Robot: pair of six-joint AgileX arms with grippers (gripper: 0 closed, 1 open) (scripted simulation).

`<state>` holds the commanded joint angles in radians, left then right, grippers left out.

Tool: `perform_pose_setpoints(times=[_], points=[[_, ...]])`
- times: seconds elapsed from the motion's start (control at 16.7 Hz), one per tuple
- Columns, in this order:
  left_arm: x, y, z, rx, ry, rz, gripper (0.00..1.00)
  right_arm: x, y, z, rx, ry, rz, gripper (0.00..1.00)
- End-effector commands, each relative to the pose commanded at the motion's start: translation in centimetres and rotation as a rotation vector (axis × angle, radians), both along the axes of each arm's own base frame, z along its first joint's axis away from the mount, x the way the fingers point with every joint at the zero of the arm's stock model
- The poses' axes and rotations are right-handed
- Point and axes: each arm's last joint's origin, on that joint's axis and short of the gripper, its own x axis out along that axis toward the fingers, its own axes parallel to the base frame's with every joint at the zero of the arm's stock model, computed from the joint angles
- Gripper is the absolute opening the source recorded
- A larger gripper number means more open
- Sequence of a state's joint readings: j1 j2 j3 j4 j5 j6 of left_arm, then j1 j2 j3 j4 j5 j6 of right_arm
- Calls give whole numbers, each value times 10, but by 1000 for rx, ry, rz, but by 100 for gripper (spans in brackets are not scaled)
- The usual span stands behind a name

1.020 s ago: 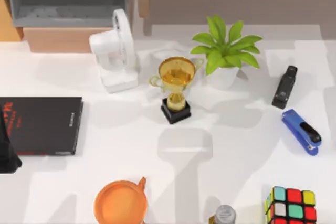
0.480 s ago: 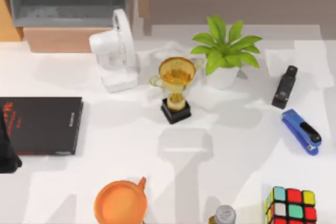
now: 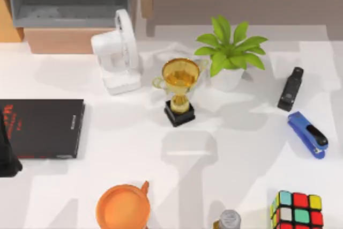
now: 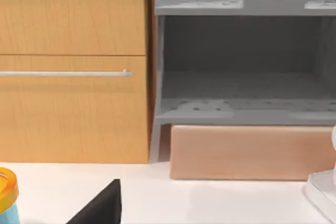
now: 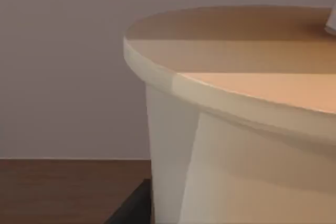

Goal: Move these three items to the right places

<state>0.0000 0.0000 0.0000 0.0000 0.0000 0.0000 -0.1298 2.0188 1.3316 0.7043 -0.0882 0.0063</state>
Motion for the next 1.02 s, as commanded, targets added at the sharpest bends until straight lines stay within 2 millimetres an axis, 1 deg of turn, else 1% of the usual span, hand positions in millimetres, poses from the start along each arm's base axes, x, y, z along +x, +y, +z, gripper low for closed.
perform_pose_setpoints(times=[0.06,0.18,0.36,0.48,0.6,0.84,0.96,1.02], points=[[0,0,0,0,0,0,100,-6,0,3,-1,-6,0,0],[0,0,0,0,0,0,100,-23,0,7,-1,-6,0,0],[0,0,0,0,0,0,100,-56,2,3,3,23,-1,0],[0,0,0,0,0,0,100,-71,2,6,2,14,0,0],[0,0,0,0,0,0,100,-76,1,7,1,6,0,0],[0,0,0,0,0,0,100,-75,2,7,4,7,3,0],[0,0,0,0,0,0,100,-78,-10,9,12,-23,-27,0],[0,0,0,0,0,0,100,-80,-23,9,19,-45,-52,0]])
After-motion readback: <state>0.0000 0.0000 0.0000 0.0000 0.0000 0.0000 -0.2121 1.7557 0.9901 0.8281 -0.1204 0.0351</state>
